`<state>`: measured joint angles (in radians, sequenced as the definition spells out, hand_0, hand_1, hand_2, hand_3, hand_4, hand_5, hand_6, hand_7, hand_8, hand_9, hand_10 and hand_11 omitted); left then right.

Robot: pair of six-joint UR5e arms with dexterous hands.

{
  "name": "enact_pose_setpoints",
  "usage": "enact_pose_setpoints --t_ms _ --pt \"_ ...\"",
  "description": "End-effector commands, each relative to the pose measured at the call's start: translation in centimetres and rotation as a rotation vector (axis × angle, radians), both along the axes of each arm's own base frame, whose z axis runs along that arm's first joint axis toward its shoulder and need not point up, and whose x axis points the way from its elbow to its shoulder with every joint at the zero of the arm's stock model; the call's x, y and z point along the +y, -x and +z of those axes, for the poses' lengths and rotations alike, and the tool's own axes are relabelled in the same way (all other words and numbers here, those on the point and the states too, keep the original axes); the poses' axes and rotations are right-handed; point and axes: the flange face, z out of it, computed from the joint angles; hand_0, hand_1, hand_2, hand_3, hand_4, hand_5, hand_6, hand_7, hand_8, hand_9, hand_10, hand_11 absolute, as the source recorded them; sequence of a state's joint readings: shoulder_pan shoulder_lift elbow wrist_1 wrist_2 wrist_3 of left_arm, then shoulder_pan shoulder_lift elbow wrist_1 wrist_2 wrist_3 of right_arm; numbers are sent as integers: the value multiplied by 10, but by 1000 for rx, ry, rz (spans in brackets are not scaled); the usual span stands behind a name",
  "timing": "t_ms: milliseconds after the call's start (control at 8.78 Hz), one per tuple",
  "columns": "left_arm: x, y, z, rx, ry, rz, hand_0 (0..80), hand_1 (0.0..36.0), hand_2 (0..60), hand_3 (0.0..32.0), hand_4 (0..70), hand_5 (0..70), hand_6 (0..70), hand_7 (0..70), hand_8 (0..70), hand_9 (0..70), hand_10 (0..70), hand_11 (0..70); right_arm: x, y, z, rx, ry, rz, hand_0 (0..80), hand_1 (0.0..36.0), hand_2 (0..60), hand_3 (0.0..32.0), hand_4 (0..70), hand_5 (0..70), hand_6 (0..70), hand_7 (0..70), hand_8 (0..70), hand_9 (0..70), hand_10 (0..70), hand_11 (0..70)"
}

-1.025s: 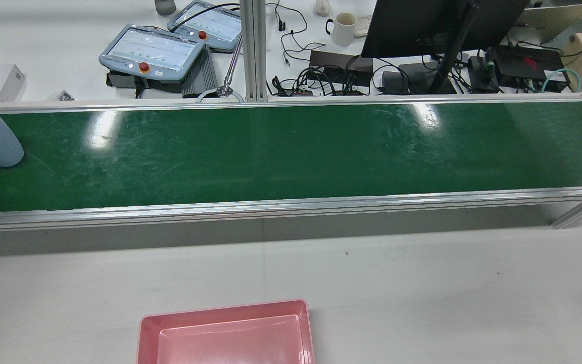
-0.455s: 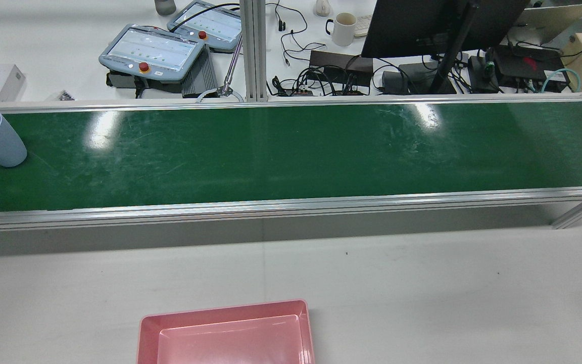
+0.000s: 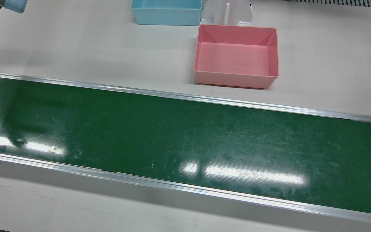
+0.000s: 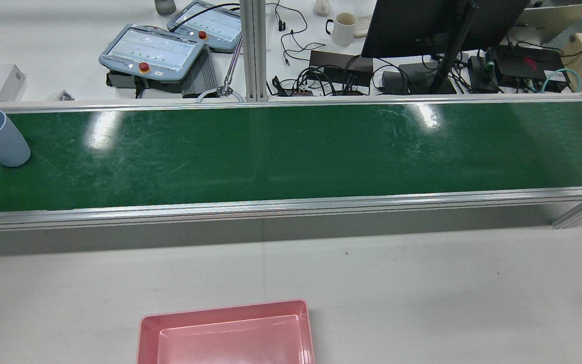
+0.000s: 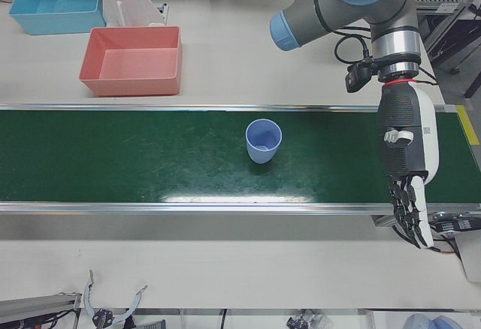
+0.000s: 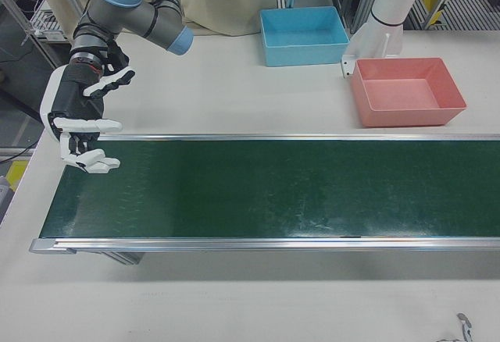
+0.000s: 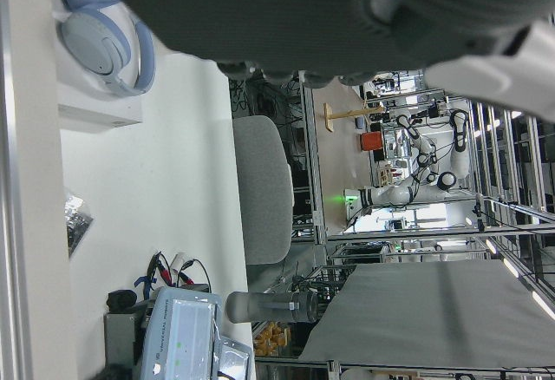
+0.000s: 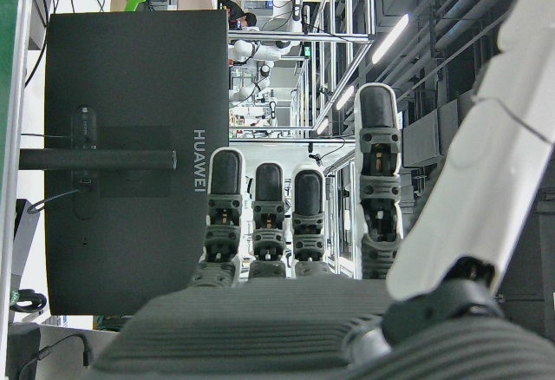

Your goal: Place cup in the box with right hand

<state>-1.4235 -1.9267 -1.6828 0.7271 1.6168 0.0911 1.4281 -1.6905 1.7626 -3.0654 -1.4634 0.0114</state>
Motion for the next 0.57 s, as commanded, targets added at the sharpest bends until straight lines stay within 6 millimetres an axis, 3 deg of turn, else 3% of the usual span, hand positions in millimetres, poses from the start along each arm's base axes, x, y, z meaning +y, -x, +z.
enact_pose_setpoints --t_ms 0,455 --pt "0 0 0 -1 0 0 0 0 0 0 0 0 0 0 0 0 0 0 0 0 0 1 -1 0 510 116 14 0 642 55 147 543 197 324 238 347" --pt "0 0 0 -1 0 0 0 0 0 0 0 0 0 0 0 0 0 0 0 0 0 1 -1 0 509 115 26 0 685 55 155 574 205 337 245 355"
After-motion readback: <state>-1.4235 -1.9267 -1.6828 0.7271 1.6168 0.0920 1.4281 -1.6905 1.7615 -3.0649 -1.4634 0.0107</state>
